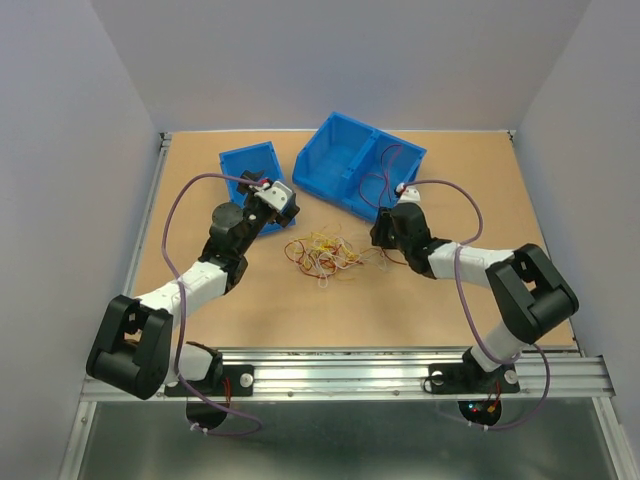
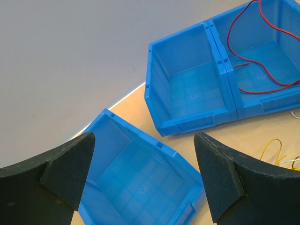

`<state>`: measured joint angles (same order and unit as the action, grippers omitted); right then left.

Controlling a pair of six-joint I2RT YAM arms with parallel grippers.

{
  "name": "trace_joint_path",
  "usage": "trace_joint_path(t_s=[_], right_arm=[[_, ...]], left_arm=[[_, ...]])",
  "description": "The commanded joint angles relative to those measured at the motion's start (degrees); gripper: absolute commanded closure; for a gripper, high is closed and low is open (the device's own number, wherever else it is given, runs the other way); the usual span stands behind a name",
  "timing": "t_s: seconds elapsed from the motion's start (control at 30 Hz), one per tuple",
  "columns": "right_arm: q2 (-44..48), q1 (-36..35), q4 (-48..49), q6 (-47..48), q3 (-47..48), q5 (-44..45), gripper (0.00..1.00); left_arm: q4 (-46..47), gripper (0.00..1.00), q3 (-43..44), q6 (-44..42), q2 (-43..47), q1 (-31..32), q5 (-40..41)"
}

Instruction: Untangle the cables

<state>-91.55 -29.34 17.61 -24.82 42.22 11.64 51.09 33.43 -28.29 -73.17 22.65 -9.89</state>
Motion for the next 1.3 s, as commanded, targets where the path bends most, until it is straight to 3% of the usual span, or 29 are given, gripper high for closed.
trace_joint_path(t_s=[0.0,0.07,0.1,0.2,0.57,0.77,0.87,1.0,1.27], right_arm=[[1.8,-0.7,3.4,-1.1,-1.8,3.2,0.61],[2.9,-0.7,3.3,-1.1,-1.8,3.1,0.77],[3.9,-0.8,2.9,-1.0,-1.5,3.0,0.9],[5.0,-0.8,1.0,-0.2,1.5,2.4,0.99],[0.1,-0.7,-2.7,0.7,18.0,0.7,0.99],[-7.6,1.0,-3.5,-1.1,27.9,6.1,0.99],[-12.0,1.8,-3.4,-2.8,31.6,12.9,0.99],[-15.3,4.1,2.9,-4.3,30.9,14.7,0.99],[-22.1,8.3,3.9,-6.1,31.7,10.2,0.99]], left_arm=[[2.3,0.01,1.4,-0.7,1.2,-0.2,-0.6],[2.3,0.01,1.2,-0.7,1.4,-0.1,-0.7],[2.3,0.01,1.3,-0.7,1.4,-0.1,-0.7],[2.3,0.01,1.2,-0.6,1.3,-0.1,-0.8],[2.4,0.01,1.1,-0.7,1.5,-0.2,-1.1],[2.5,0.01,0.7,-0.5,2.0,-0.1,-2.0],[2.6,0.01,0.8,-0.2,2.1,-0.1,-3.2],[2.5,0.01,0.5,0.3,2.3,-0.2,-4.7],[1.3,0.01,1.7,1.0,1.5,-0.1,-6.7]])
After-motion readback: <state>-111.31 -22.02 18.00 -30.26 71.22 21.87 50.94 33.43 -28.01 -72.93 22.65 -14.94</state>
